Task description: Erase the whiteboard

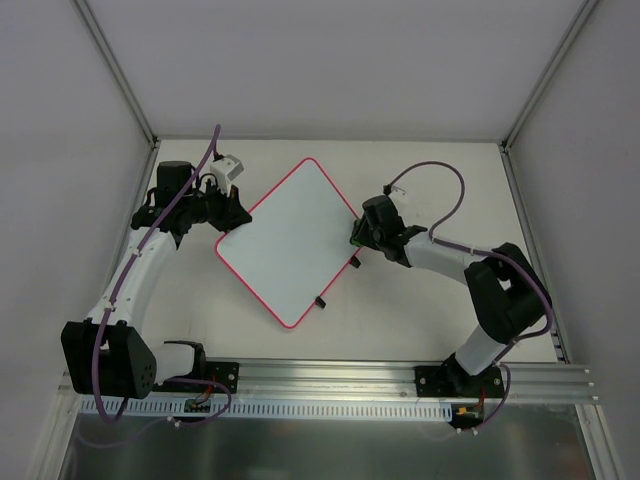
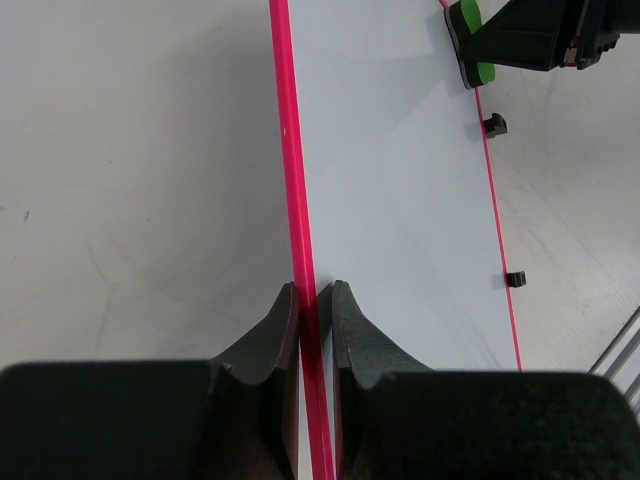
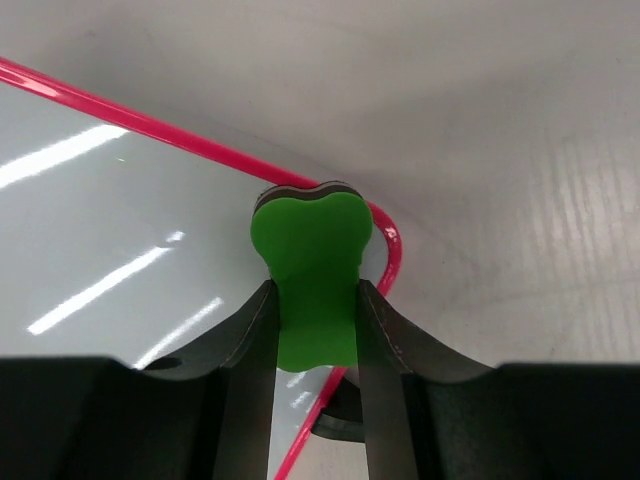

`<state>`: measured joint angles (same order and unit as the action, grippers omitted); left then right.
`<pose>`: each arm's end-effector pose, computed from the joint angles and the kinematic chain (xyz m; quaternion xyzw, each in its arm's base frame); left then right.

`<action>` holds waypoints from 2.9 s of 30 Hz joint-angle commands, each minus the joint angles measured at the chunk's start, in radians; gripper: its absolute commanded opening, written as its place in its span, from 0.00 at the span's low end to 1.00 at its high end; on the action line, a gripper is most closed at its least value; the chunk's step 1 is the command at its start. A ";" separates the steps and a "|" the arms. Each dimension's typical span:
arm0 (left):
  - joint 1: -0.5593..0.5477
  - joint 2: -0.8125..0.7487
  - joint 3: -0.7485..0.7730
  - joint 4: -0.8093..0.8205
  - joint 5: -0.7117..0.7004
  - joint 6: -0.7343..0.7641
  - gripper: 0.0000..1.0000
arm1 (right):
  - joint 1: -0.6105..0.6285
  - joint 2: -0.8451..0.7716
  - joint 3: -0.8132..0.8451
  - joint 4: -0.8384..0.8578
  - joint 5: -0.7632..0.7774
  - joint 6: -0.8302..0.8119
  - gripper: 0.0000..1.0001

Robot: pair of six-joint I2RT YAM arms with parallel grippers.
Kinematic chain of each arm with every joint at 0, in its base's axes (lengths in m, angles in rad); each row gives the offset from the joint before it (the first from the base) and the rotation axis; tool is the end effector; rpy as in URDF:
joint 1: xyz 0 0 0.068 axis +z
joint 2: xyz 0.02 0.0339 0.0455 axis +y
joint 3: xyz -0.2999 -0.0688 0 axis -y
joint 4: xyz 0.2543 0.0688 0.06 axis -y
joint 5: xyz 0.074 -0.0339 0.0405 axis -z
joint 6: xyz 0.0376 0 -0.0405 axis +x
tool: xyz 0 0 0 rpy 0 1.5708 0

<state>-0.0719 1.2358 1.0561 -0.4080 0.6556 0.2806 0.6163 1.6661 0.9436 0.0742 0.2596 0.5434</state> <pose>0.2664 -0.0422 0.3528 0.2960 0.7951 -0.2358 0.4740 0.3050 0.2042 0.2223 0.0252 0.8895 0.1448 0.4327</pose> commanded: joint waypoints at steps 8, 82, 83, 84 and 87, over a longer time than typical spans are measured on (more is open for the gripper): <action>-0.014 -0.012 -0.001 0.000 0.022 0.095 0.00 | 0.029 0.000 0.010 -0.070 -0.033 -0.042 0.00; -0.023 0.001 0.013 0.000 -0.050 0.086 0.13 | -0.510 -0.009 0.011 -0.359 0.112 -0.020 0.23; -0.023 0.001 0.013 0.000 -0.050 0.086 0.13 | -0.512 0.000 0.009 -0.363 0.109 -0.016 0.24; -0.023 0.002 0.013 0.000 -0.053 0.088 0.14 | -0.513 0.001 0.011 -0.373 0.112 -0.011 0.28; -0.023 0.008 0.018 0.000 -0.065 0.085 0.21 | -0.513 -0.009 0.003 -0.378 0.113 -0.011 0.30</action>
<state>-0.0799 1.2289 1.0451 -0.4038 0.6205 0.3061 0.1081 1.6657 0.9531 -0.2810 0.3660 0.4942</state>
